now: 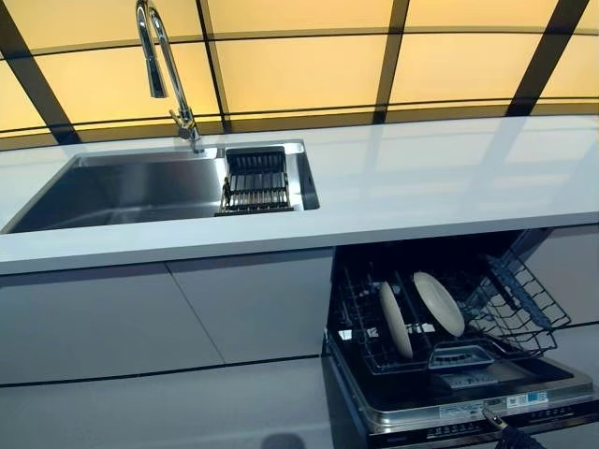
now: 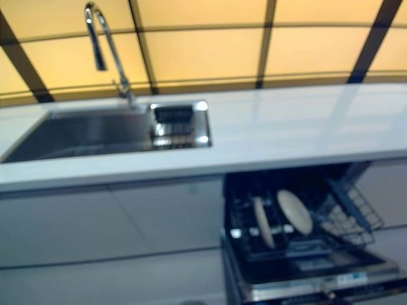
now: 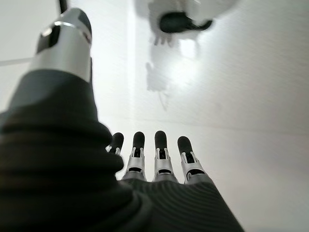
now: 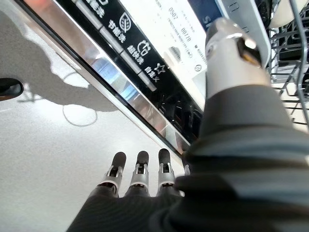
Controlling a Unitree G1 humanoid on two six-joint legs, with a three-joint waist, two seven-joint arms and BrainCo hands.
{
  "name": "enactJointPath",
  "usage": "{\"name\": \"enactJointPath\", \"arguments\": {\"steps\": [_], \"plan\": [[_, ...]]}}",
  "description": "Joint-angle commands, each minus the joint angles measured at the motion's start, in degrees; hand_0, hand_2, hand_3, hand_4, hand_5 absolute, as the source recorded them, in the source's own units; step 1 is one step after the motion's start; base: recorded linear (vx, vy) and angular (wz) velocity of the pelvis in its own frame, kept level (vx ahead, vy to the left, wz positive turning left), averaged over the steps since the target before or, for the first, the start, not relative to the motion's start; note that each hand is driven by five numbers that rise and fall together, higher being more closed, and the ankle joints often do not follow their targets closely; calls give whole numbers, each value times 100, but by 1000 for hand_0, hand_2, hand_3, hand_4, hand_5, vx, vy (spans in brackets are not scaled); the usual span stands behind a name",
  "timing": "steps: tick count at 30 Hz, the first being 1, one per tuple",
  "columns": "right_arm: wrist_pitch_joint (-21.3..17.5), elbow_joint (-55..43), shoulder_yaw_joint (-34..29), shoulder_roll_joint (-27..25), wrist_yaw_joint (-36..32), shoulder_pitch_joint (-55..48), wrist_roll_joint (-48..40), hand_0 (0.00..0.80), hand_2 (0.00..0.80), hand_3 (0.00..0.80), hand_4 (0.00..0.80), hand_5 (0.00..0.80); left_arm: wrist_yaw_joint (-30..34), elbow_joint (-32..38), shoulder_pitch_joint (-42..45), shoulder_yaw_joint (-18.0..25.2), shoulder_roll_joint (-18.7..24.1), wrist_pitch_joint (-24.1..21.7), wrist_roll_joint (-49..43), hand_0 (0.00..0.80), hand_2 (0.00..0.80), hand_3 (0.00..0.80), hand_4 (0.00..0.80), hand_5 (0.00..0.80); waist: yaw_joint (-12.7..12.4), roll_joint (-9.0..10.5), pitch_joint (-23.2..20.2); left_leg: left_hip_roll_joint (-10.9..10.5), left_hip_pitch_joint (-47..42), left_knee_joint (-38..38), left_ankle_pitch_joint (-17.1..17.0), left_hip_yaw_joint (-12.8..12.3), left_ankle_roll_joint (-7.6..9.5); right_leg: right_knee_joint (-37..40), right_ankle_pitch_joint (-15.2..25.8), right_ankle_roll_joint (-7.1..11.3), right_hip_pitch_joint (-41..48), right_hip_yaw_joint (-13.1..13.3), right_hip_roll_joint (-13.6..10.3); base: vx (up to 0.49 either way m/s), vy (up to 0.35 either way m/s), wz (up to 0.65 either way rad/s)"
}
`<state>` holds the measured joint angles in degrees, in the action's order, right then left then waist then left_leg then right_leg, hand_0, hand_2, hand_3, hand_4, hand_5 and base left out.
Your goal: Take plates into dishwasher
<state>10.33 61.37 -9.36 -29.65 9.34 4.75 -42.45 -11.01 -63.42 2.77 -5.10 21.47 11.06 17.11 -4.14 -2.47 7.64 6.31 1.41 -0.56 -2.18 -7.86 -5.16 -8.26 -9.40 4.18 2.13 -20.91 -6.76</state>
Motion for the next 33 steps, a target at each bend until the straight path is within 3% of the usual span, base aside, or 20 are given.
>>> {"name": "enactJointPath", "arguments": {"steps": [1, 9, 14, 17, 18, 20, 24, 25, 28, 33], "plan": [[-10, 137, -247, -239, 188, 106, -140, 0, 0, 0, 0, 0, -122, -34, -152, 256, 123, -85, 39, 0, 0, 0, 0, 0, -161, 117, 275, -304, -52, 148, 26, 266, 135, 120, 524, -20, -129, -67, 109, 0, 0, 0], [-193, 411, -391, -324, 24, 183, -496, 0, 0, 0, 0, 0, -35, 26, -321, 184, 80, -215, 164, 0, 0, 0, 0, 0, -113, 33, 529, -290, 170, -158, 108, 266, 141, -155, 457, -85, -383, -126, 5, -91, 9, -1], [-413, 386, -471, -351, -361, 318, -1015, 0, 0, 0, 0, 0, 20, 91, -338, 107, -9, -305, 276, 0, 0, 0, 0, 0, -97, -143, 704, -368, 322, -278, 115, 288, 152, -348, 417, -100, -569, -169, -122, -111, 69, -5], [-576, 12, -497, -204, -1414, 492, -2165, 0, 0, 0, 0, 0, -16, 140, -250, 97, -142, -348, 337, 0, 0, 0, 0, 0, -88, -327, 759, -433, 337, -294, 114, 311, 154, -421, 392, -117, -637, -145, -202, -85, 133, -7], [-577, 15, -494, -206, -1419, 490, -2171, 0, 0, 0, 0, 0, -16, 140, -248, 97, -143, -348, 336, 0, 0, 0, 0, 0, -87, -327, 760, -434, 335, -294, 114, 312, 154, -422, 391, -116, -635, -146, -202, -24, 93, -4], [-779, -593, -368, 79, -2677, 580, -3055, 0, 0, 0, 0, 0, -12, 80, -62, 151, -294, -473, 266, 0, 0, 0, 0, 0, -86, -467, 709, -510, 252, -217, 98, 330, 145, -347, 395, -103, -563, -139, -262, -3, 161, 1], [-870, -1066, -251, 260, -3751, 716, -3477, 0, 0, 0, 0, 0, 26, 41, 19, 152, -359, -504, 211, 0, 0, 0, 0, 0, -98, -569, 609, -572, 187, -163, 94, 337, 140, -287, 389, -83, -506, -144, -309, 29, 123, -1], [-875, -1224, -165, 329, -4286, 803, -3585, 0, 0, 0, 0, 0, 69, 13, 34, 134, -375, -516, 180, 0, 0, 0, 0, 0, -114, -618, 553, -600, 161, -168, 107, 346, 140, -286, 374, -81, -490, -152, -337, 68, 153, -2], [-817, -1701, 47, 410, -4719, 1068, -3830, 0, 0, 0, 0, 0, 195, -11, 74, 72, -424, -559, 124, 0, 0, 0, 0, 0, -160, -712, 498, -648, 135, -265, 154, 365, 144, -341, 317, -109, -450, -169, -387, 52, 110, -4], [-889, -2141, 328, 429, -4860, 1588, -4072, 0, 0, 0, 0, 0, 328, -26, 102, -66, -470, -643, 38, 0, 0, 0, 0, 0, -262, -793, 447, -698, 156, -467, 214, 356, 143, -437, 260, -162, -404, -264, -454, 26, 58, -12]]}}
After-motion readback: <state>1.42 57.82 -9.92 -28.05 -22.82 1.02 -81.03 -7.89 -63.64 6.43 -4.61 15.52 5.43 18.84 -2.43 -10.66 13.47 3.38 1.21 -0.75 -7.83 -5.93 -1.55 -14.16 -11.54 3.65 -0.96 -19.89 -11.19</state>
